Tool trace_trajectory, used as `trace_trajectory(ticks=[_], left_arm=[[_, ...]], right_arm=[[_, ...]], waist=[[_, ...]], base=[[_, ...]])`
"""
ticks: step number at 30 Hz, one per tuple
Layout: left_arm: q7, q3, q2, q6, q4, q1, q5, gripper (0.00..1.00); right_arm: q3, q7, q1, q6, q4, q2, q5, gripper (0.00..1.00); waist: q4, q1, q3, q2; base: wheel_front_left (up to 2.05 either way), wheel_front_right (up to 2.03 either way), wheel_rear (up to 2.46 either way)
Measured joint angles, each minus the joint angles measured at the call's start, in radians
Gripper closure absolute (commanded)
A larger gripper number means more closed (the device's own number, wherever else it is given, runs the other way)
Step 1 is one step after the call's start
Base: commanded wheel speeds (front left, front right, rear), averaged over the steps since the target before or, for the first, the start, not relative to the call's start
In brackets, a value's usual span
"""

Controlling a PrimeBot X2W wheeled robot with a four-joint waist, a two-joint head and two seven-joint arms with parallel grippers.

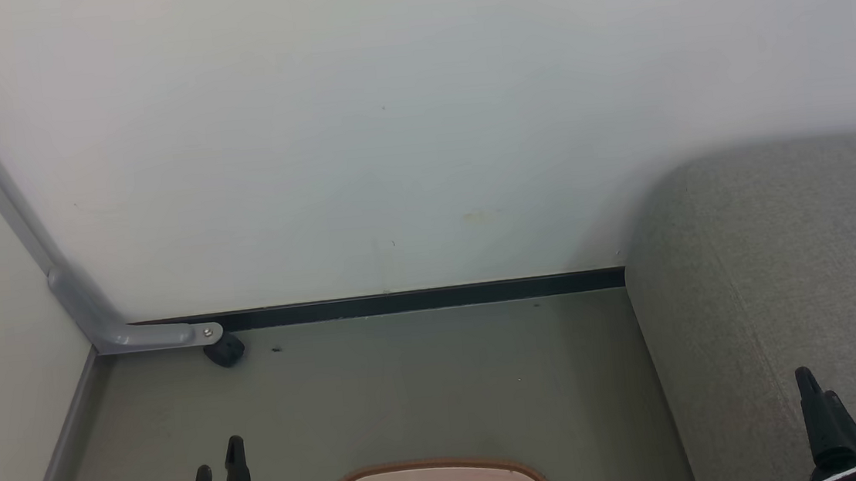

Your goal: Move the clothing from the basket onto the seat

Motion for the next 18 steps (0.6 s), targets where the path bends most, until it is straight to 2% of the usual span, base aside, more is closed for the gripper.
trace_trajectory(ticks=[18], left_arm=[[-0.066,-0.078,0.024,0.046,0.004,0.002,0.349,0.0]], right_arm=[[0.089,-0.066,0.0,-0.01,0.007,-0.044,-0.26,0.0]], waist=[[0.002,0.0,-0.023,0.0]], base=[[0.0,0.0,0.0]])
